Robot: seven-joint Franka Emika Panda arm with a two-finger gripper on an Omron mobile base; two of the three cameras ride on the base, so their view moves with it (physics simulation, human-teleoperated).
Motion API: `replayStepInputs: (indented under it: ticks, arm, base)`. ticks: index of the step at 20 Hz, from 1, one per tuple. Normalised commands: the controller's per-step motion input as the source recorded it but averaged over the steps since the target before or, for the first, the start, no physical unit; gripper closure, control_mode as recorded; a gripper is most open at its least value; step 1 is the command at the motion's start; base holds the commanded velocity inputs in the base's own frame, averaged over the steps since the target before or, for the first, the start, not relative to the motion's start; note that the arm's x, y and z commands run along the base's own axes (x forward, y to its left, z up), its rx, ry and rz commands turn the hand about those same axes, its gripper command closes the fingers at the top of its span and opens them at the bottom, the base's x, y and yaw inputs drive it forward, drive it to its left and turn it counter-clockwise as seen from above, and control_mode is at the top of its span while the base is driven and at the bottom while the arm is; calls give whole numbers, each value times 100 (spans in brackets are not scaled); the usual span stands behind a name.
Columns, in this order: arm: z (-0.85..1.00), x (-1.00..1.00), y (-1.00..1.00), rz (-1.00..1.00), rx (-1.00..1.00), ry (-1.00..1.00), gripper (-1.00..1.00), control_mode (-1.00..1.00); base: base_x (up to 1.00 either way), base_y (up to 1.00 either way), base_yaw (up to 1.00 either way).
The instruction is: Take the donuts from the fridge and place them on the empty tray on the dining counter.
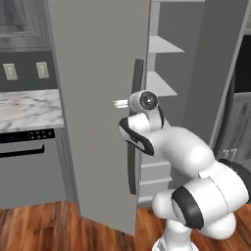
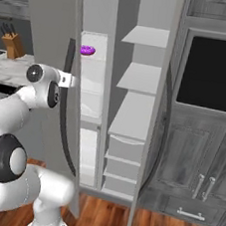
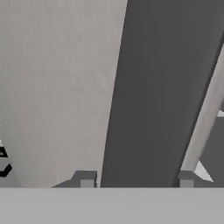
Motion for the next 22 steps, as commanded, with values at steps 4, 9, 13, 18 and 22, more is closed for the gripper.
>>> replayStepInputs:
  ticks: [4,9,13,18,22]
  arm:
    - [-11,-65,100,0,-1,23,100,-100]
    - [-27,-78,100,0,0,15,100,-100]
    - [-38,-87,100,0,0,11,100,-100]
    - [-4,-62,73,0,-1,19,100,-100]
    - [25,-95,1,0,-1,-5,-100,-100]
  base:
    - [0,0,0]
    - [0,0,0]
    - [0,0,0]
    - [0,0,0]
    - [0,0,0]
